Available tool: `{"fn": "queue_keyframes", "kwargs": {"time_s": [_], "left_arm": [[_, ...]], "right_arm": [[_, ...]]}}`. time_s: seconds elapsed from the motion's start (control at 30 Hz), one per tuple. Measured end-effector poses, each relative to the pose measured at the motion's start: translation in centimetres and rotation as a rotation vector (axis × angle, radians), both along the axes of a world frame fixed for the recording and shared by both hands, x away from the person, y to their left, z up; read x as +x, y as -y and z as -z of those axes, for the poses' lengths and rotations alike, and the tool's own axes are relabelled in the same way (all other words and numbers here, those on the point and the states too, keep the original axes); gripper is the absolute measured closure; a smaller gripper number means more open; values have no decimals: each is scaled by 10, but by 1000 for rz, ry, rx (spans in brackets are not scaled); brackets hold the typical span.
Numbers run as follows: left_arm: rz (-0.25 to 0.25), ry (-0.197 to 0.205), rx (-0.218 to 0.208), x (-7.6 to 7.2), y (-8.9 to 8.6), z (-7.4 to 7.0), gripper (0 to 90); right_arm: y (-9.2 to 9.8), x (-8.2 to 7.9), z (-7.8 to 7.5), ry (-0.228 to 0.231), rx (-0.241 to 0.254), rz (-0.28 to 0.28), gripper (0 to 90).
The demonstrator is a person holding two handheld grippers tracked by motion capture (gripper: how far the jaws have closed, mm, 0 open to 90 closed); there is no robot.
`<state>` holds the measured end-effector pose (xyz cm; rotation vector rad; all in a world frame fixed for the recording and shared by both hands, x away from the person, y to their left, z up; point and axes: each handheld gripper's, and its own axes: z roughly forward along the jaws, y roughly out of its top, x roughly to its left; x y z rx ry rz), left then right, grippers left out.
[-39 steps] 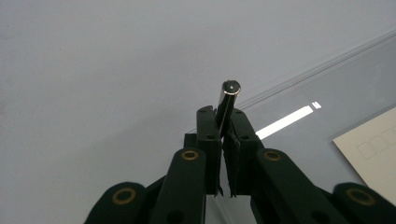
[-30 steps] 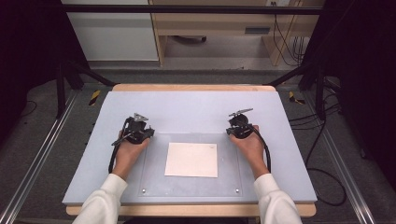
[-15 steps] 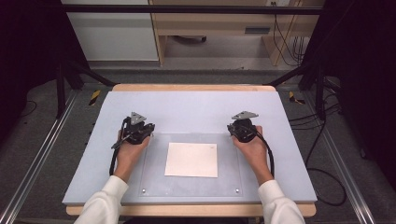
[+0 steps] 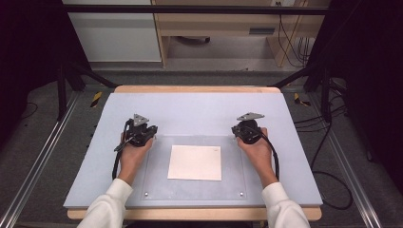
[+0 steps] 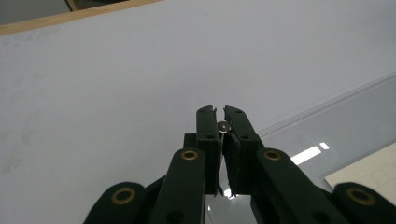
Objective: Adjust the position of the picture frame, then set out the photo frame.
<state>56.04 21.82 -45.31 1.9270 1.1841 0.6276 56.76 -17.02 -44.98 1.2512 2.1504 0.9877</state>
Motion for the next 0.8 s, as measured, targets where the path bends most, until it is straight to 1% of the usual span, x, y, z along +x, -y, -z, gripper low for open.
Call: {"fn": "queue_keyframes", "kwargs": {"time_s": [0.03, 0.07, 0.13, 0.17, 0.2, 0.23, 0.27, 0.3, 0.33, 0.37, 0.4, 0.47, 0.5, 0.53, 0.57, 0.6, 0.63, 0.67, 0.77, 0.8], "left_arm": [[-6, -2, -14, 1, 0, 0, 846], [-6, -2, -14, 1, 0, 0, 846], [10, -36, -1, 4, 0, -3, 847], [12, -45, 4, 6, 0, -4, 847], [12, -45, 4, 6, 0, -4, 847], [20, -70, 13, 9, 0, -7, 847], [23, -84, 16, 10, 0, -8, 848], [30, -105, 28, 13, 0, -10, 848], [33, -129, 38, 17, 1, -12, 848], [33, -129, 38, 17, 1, -12, 848], [37, -161, 48, 22, 1, -15, 849], [44, -185, 44, 25, 0, -17, 848], [44, -185, 44, 25, 0, -17, 848], [50, -215, 43, 30, -1, -18, 848], [54, -228, 47, 32, 0, -20, 849], [54, -228, 47, 32, 0, -20, 848], [55, -239, 50, 34, 0, -20, 848], [50, -250, 40, 36, 0, -21, 848], [50, -243, 21, 37, -2, -19, 849], [57, -249, 19, 37, -3, -19, 850]], "right_arm": [[0, 0, 0, -4, -2, 1, 854], [0, 1, -1, -8, -3, 2, 855], [0, 3, -2, -29, -2, 5, 855], [0, 5, -3, -44, -3, 1, 856], [0, 5, -3, -44, -3, 1, 856], [0, 6, -4, -54, -4, 0, 856], [0, 9, -6, -74, 1, -2, 855], [1, 10, -6, -85, 0, -2, 855], [1, 14, -9, -120, -8, -9, 854], [1, 14, -9, -120, -8, -9, 854], [0, 19, -12, -159, -7, -2, 854], [0, 23, -14, -193, 4, 6, 853], [0, 23, -14, -193, 4, 6, 853], [-1, 28, -15, -226, -1, 8, 852], [-1, 30, -16, -240, 3, 9, 851], [-1, 30, -16, -240, 3, 9, 851], [0, 31, -17, -251, 6, 7, 851], [0, 34, -18, -276, 20, 9, 849], [3, 37, -17, -287, 32, -1, 846], [4, 38, -17, -290, 42, -4, 843]]}}
